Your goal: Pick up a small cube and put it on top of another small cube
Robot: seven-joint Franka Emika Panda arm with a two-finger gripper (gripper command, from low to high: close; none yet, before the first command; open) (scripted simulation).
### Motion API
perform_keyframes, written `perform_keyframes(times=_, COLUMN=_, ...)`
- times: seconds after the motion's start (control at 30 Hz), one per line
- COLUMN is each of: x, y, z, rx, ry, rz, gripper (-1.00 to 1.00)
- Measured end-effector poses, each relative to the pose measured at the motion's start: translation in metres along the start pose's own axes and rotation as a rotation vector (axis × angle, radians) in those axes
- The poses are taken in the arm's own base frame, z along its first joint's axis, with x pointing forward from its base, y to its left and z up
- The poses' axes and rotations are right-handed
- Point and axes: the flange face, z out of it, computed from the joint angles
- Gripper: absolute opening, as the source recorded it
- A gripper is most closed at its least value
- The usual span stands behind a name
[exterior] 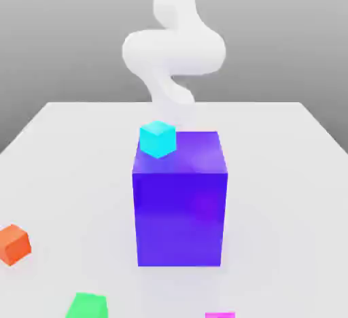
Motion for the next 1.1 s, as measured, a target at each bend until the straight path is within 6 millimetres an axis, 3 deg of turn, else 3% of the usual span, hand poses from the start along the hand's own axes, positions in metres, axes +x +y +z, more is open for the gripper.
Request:
perform_keyframes(times=0.23, x=-0.014, y=-0.01, z=0.124, rx=-0.149, ry=-0.098, rz=-0.015, gripper=0.0)
perform_keyframes(times=0.5, x=-0.053, y=0.006, z=0.259, rx=-0.293, ry=-0.227, rz=-0.031, gripper=0.0)
perform_keyframes(times=0.8, x=-0.129, y=0.051, z=0.392, rx=-0.428, ry=-0.397, rz=-0.039, gripper=0.0)
perform_keyframes(times=1.1, x=-0.218, y=0.114, z=0.498, rx=-0.507, ry=-0.533, rz=-0.031, gripper=0.0)
